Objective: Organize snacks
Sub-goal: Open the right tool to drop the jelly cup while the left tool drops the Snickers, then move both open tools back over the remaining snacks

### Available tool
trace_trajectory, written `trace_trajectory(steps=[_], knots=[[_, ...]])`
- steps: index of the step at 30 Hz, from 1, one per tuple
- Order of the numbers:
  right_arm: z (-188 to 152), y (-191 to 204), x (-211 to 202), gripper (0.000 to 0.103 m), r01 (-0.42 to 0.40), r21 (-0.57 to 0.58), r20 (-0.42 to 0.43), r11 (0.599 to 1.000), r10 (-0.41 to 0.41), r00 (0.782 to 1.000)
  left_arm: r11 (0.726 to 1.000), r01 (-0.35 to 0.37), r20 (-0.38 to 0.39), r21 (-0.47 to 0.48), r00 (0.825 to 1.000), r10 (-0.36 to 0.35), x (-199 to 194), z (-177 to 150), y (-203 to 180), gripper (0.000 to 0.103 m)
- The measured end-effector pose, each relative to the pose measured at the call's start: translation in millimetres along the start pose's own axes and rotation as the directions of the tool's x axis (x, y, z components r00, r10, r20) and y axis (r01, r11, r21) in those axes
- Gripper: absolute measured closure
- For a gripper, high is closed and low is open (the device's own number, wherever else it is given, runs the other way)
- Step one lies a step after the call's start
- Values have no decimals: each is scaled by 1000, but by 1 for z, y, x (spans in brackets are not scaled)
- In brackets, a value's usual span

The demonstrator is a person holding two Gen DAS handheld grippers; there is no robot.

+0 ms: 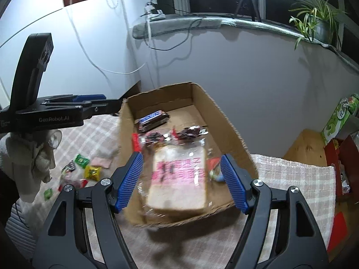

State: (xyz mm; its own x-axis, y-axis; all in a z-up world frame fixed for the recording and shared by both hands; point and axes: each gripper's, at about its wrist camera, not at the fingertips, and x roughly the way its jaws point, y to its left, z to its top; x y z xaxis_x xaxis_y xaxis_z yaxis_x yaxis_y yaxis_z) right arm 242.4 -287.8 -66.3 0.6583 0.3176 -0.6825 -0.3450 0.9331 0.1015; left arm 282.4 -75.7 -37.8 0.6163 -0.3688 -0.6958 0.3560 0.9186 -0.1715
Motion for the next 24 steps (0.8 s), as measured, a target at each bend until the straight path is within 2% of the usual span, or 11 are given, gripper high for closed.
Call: trace_trajectory(steps=[4, 14, 20, 24], knots=[[-5, 19, -15, 29, 0, -27, 16, 1000, 0, 1000, 999, -32, 34, 19, 999, 32, -24, -9, -3, 45], [-25, 66, -42, 29, -12, -82, 26, 997, 14, 1000, 997, -56, 86, 43, 995, 53, -75, -42, -4, 45], [-42, 92, -50, 29, -59, -105, 14, 993, 61, 998, 998, -55, 88, 1, 995, 55, -102, -67, 14, 45], [-55, 109, -51, 29, -119, -111, -16, 987, 118, 993, 997, -73, 79, -38, 994, 75, -118, -86, 34, 45]])
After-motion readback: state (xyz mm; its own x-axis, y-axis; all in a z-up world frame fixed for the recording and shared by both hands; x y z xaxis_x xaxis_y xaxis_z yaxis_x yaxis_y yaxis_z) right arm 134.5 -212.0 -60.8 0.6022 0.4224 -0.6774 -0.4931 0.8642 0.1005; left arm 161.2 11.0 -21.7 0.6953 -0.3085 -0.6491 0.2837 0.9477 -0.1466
